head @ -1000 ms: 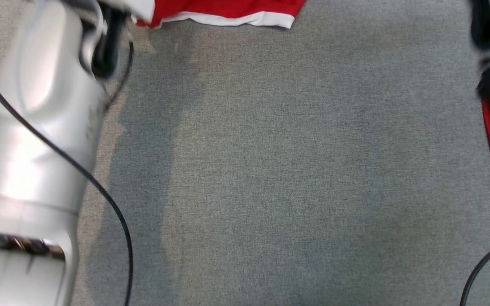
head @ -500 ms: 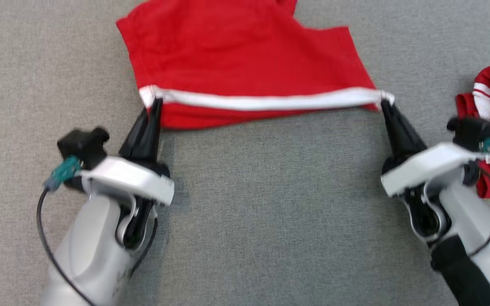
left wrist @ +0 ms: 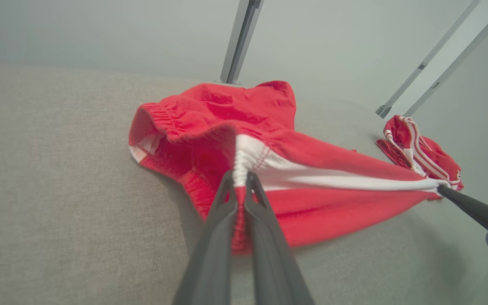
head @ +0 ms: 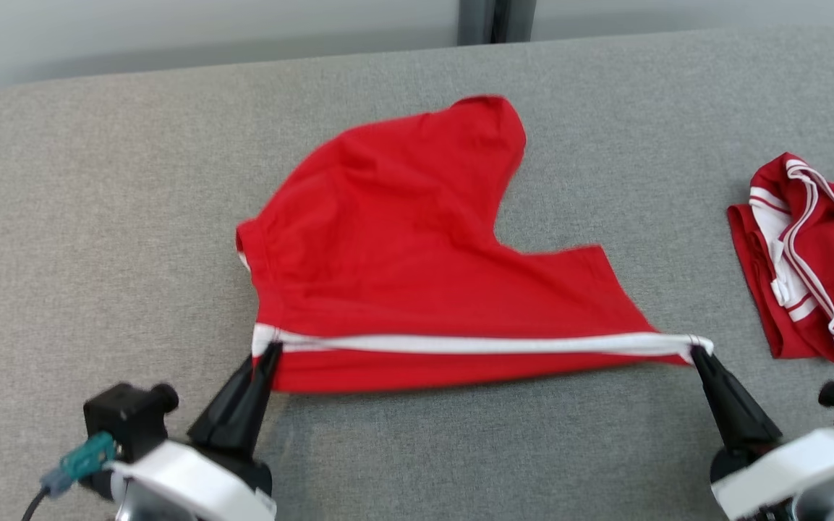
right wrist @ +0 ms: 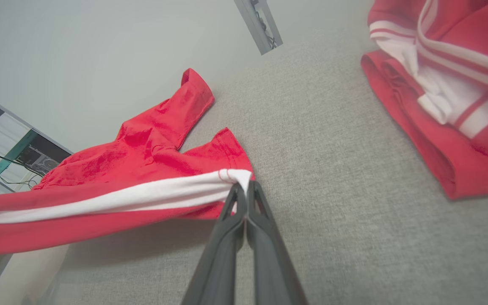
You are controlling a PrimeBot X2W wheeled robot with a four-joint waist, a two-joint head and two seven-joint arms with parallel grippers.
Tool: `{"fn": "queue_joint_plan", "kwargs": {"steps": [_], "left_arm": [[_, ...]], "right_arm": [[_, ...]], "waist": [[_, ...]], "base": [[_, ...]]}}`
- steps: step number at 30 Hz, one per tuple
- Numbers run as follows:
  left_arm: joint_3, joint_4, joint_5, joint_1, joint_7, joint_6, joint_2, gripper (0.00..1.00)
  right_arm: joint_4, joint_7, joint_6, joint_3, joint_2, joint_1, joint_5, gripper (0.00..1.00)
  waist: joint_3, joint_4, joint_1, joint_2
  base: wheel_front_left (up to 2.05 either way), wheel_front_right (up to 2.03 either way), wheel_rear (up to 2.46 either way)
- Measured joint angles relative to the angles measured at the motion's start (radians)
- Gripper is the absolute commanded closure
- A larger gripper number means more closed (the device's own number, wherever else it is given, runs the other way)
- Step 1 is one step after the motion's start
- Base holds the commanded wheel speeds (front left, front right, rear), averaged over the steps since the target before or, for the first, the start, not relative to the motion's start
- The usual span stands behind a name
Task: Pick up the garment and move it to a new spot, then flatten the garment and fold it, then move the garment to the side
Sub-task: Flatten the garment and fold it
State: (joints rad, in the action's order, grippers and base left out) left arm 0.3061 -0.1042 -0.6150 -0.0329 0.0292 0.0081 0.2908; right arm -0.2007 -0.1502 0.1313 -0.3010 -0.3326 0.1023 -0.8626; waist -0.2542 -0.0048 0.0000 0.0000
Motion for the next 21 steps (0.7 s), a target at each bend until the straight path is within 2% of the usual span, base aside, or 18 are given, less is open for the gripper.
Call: {"fn": "queue_joint_plan", "kwargs": {"steps": [6,9,13,21], "left_arm": [[0.002,-0.245,0.019,0.172,0.103,0.113,0.042,1.00],[0.007,-0.328,0.030,0.223,0.139,0.145,0.054,1.00],[0.009,-0.378,0.032,0.241,0.166,0.162,0.068,1.00],[0.005,-0.379,0.017,0.238,0.179,0.167,0.069,1.00]], "right_arm": [[0.195,0.152,0.001,0.196,0.090,-0.221,0.133,1.00],[0.305,0.243,0.001,0.291,0.160,-0.305,0.206,1.00],[0.418,0.346,0.001,0.364,0.231,-0.348,0.289,1.00],[0.504,0.451,0.001,0.403,0.268,-0.330,0.338,1.00]], "waist": [[0.044,0.011,0.0000,0.0000],[0.059,0.020,0.0000,0.0000],[0.073,0.026,0.0000,0.0000],[0.067,0.029,0.0000,0.0000]], "base": [[0.00,0.00,0.00],[0.00,0.00,0.00],[0.00,0.00,0.00],[0.00,0.00,0.00]]}}
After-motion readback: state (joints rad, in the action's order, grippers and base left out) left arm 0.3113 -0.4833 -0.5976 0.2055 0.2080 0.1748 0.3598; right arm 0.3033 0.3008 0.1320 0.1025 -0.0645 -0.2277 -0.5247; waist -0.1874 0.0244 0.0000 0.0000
